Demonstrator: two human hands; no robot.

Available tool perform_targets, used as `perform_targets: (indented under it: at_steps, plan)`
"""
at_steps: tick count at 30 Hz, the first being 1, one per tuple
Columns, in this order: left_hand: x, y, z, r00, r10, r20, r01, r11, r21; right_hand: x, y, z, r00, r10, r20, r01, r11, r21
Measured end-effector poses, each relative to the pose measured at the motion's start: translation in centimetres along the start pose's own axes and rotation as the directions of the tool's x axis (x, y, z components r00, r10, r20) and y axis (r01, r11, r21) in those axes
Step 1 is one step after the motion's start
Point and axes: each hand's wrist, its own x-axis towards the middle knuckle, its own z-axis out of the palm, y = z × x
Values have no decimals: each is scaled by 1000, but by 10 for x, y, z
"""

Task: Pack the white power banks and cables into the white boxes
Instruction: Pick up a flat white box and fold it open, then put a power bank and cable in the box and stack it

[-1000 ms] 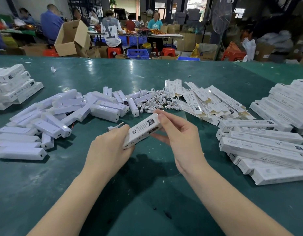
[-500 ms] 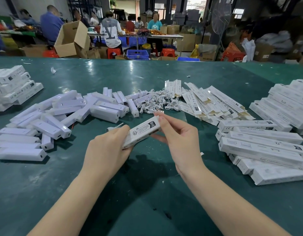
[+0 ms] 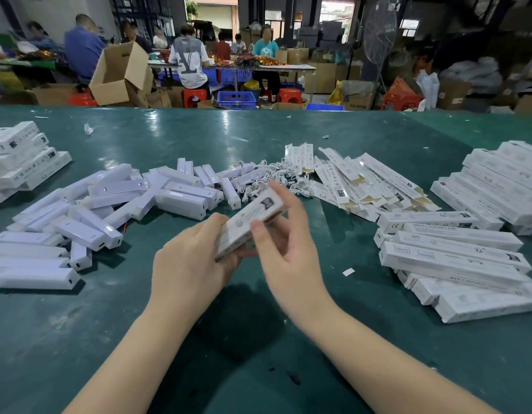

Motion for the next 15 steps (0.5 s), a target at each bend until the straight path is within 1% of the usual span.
perform_targets:
  at_steps: [1, 2, 3, 4, 5, 6, 7, 8, 10, 11, 12, 13, 14, 15]
  plan:
    - [1, 1, -1, 999, -25, -37, 24, 999, -35, 4, -1, -4, 997, 31, -68, -27, 998, 62]
    - [2, 0, -2, 994, -88, -68, 77, 987, -141, 9, -1, -9, 988, 81, -129, -61, 986, 153]
    - [2, 2, -4, 982, -178, -70, 149, 940, -306, 13, -2, -13, 976, 139, -165, -96, 964, 247]
    - [2, 3, -6, 963, -267, -36, 218, 850, -481, 15, -1, -17, 967, 193, -167, -131, 937, 325]
    - [1, 5, -7, 945, -326, 20, 268, 741, -616, 16, -1, -17, 962, 235, -138, -168, 911, 377]
    - [0, 7, -8, 935, -347, 68, 292, 648, -704, 15, -1, -15, 958, 268, -101, -207, 892, 401]
    - [0, 8, -7, 934, -341, 101, 294, 582, -758, 14, 0, -12, 953, 296, -70, -244, 883, 401]
    - [-1, 9, -8, 938, -323, 124, 290, 538, -792, 13, 0, -9, 946, 318, -55, -274, 881, 387]
    - [-2, 12, -9, 949, -274, 154, 279, 507, -816, 16, -3, -9, 937, 346, -54, -305, 883, 358]
    - [-2, 13, -9, 953, -251, 168, 279, 512, -812, 20, -6, -13, 933, 356, -55, -318, 886, 338]
    - [-1, 14, -9, 954, -234, 186, 285, 524, -803, 22, -11, -19, 934, 352, -58, -325, 906, 273]
    - [-2, 15, -9, 954, -221, 204, 293, 529, -796, 24, -16, -27, 945, 320, -73, -311, 944, 111]
    - [-2, 16, -9, 951, -212, 227, 306, 515, -801, 23, -21, -37, 965, 247, -91, -259, 954, -150]
    - [-2, 16, -9, 948, -192, 254, 317, 491, -812, 20, -26, -47, 987, 138, -77, -158, 882, -443]
